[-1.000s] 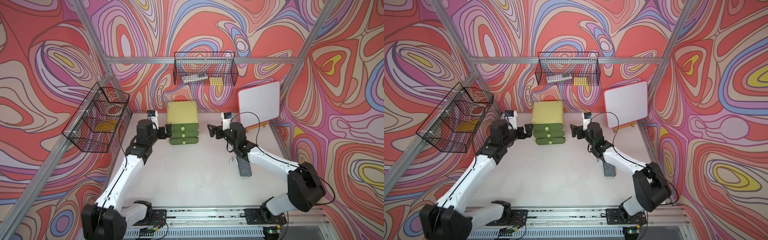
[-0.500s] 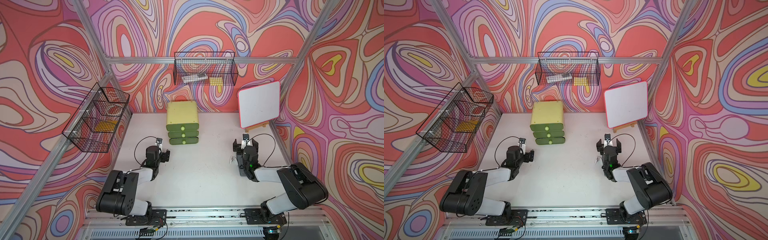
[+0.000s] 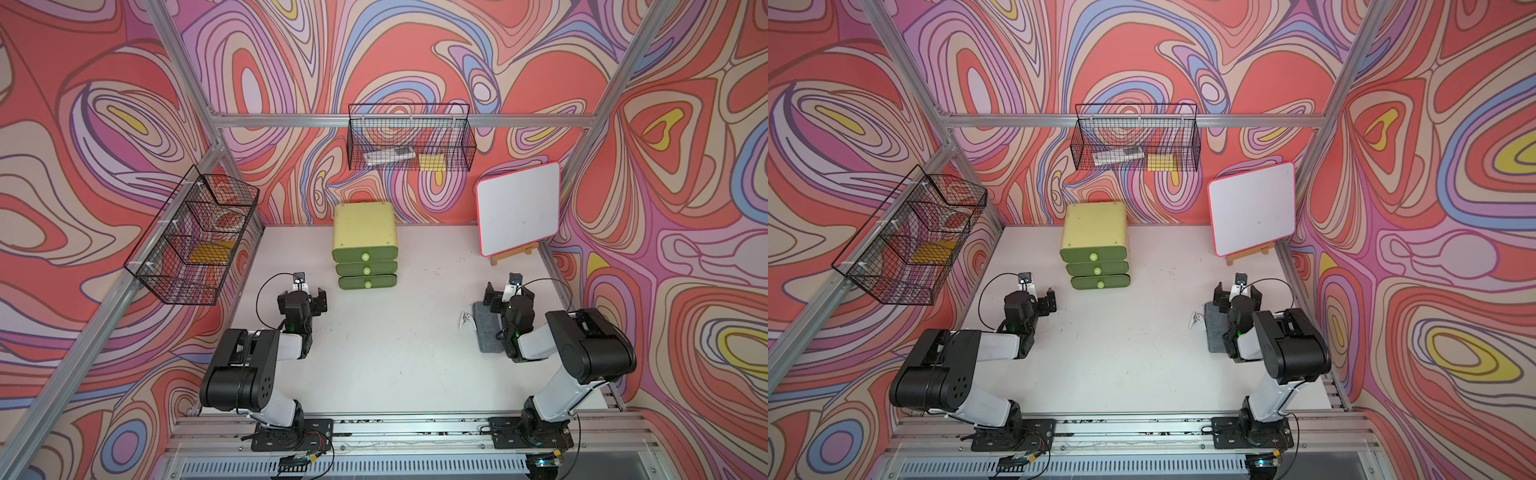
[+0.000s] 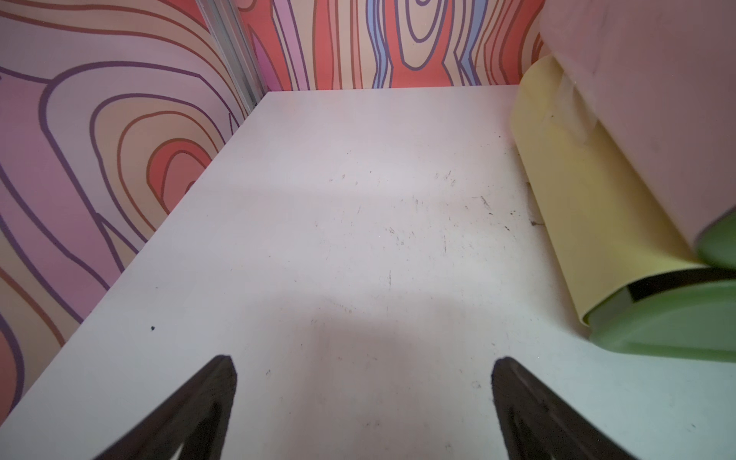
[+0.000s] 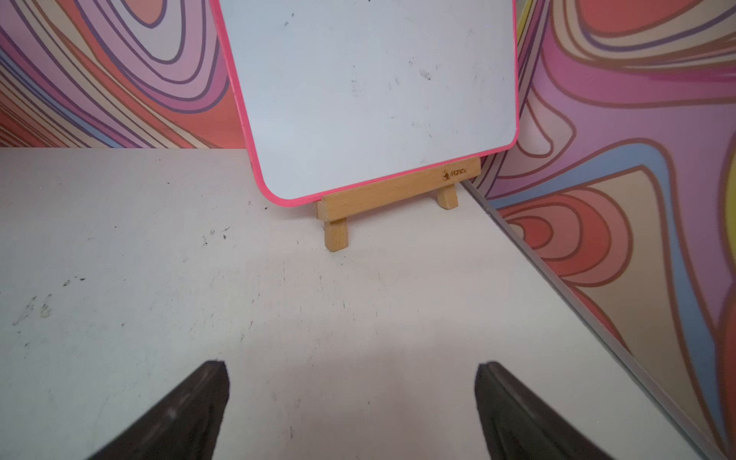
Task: Place the plugs into the drawer by color
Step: Reset both arms
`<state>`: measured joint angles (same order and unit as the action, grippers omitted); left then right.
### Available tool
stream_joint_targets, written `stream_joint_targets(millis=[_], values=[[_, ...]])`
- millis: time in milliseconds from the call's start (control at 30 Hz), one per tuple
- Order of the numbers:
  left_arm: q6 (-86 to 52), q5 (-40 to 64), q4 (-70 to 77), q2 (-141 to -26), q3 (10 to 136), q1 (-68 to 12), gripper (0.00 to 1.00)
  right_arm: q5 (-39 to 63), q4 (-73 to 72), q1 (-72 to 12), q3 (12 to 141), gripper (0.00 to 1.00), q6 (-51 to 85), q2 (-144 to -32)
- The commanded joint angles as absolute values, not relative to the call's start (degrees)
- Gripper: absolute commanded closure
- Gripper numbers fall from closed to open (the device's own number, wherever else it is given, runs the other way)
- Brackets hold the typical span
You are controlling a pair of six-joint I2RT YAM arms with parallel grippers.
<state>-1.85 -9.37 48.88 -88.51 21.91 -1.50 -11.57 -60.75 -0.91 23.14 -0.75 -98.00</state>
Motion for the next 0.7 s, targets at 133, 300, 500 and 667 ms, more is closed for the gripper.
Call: stream_joint_targets(millis=[133, 300, 500, 667], values=[[-1.2, 3.6, 47.8, -88.6, 23.3, 1.2, 0.0, -2.0, -54.4, 1.2, 26.5, 0.02, 2.6, -96.8], [-1.1, 4.6, 47.8, -88.7, 23.3, 1.3, 0.0, 0.6, -53.7, 1.3, 27.2, 0.02, 1.5, -97.2], [-1.2, 4.8, 47.7, -88.8, 23.4, 1.4, 0.0, 0.4, -50.5, 1.1, 29.6, 0.02, 1.3, -98.5], [-1.2, 4.7, 48.1, -88.7, 23.1, 1.5, 0.01, 0.5, -53.5, 1.1, 27.2, 0.01, 1.3, -97.2]])
